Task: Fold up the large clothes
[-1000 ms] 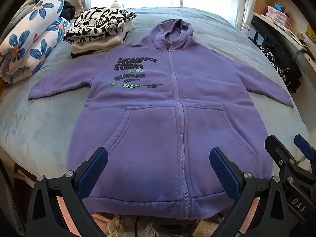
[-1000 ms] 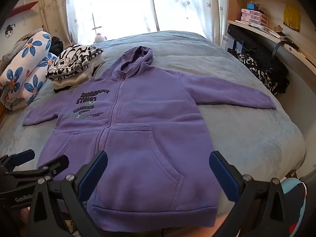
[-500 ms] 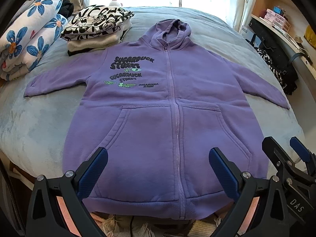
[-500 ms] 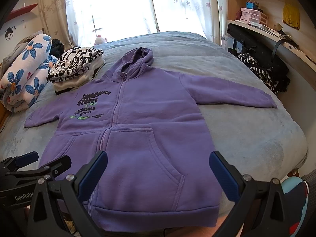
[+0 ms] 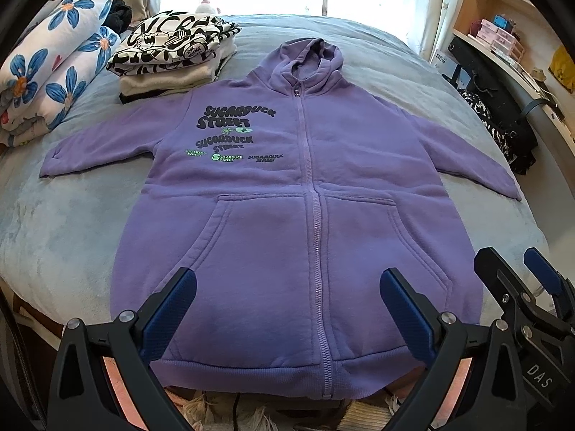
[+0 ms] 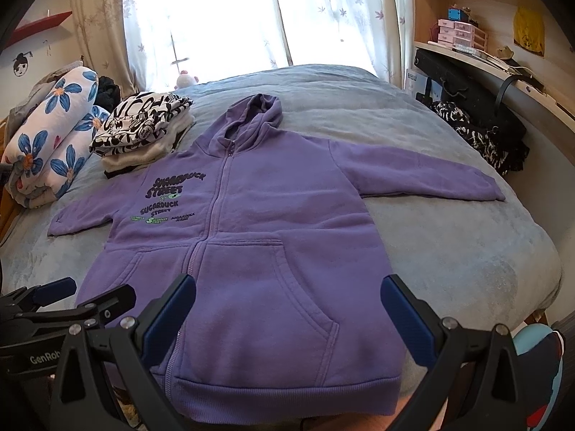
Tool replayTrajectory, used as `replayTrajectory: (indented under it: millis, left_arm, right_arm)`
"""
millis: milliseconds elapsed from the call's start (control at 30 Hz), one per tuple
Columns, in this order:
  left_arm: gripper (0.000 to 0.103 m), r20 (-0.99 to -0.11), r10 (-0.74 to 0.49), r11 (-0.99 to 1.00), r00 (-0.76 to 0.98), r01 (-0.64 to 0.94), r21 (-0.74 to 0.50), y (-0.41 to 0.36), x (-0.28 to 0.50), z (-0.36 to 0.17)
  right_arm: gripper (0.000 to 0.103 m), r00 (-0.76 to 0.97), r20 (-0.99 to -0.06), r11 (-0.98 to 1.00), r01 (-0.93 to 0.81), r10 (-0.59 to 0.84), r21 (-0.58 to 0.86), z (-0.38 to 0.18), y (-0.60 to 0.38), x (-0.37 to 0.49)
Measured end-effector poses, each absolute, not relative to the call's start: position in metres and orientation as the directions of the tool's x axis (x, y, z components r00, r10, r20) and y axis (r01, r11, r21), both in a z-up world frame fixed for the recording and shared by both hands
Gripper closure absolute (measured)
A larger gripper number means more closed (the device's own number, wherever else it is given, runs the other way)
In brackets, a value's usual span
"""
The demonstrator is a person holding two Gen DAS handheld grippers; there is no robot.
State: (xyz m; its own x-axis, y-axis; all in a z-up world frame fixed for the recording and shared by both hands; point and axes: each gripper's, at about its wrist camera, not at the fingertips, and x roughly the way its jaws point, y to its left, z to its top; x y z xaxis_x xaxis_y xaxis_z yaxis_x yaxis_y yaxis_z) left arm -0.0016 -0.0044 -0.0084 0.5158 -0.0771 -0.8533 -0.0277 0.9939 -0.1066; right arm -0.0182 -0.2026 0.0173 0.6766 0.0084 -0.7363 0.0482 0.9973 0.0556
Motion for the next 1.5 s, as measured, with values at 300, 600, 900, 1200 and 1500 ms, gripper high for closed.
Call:
replayTrajectory:
  millis: [300, 600, 900, 1200, 1500]
  left_arm:
    - [0.002, -0.858, -0.058, 0.995, 0.510, -0.038, -0.089, -0.005, -0.002, -0.007]
    - [0.002, -0.864, -0.016, 0.997, 0.504, -0.056, -0.051, -0.004, -0.003, -0.007]
    - [0.002, -0.849, 0.008, 0.997, 0.528, -0.070, -0.035, -0.002, -0.005, -0.001]
    - [0.002, -0.832, 0.035, 0.998, 0.553, -0.059, 0.003, -0.006, -0.006, 0.005]
    - [0.002, -0.832, 0.044, 0.998, 0.554, -0.060, 0.013, -0.005, -0.004, 0.006]
  right_arm:
    - [0.000, 0.675, -0.737, 0.997, 0.048, 0.009, 0.056, 0.018, -0.203, -0.019]
    - [0.000, 0.663, -0.749, 0.998, 0.035, 0.020, 0.057, 0.015, -0.202, -0.017]
    - [0.000, 0.663, -0.748, 0.998, 0.030, 0.023, 0.057, 0.014, -0.198, -0.017]
    - [0.000, 0.664, -0.747, 0.997, 0.037, 0.025, 0.066, 0.015, -0.200, -0.016]
    - [0.000, 0.662, -0.749, 0.997, 0.035, 0.025, 0.064, 0.014, -0.200, -0.015]
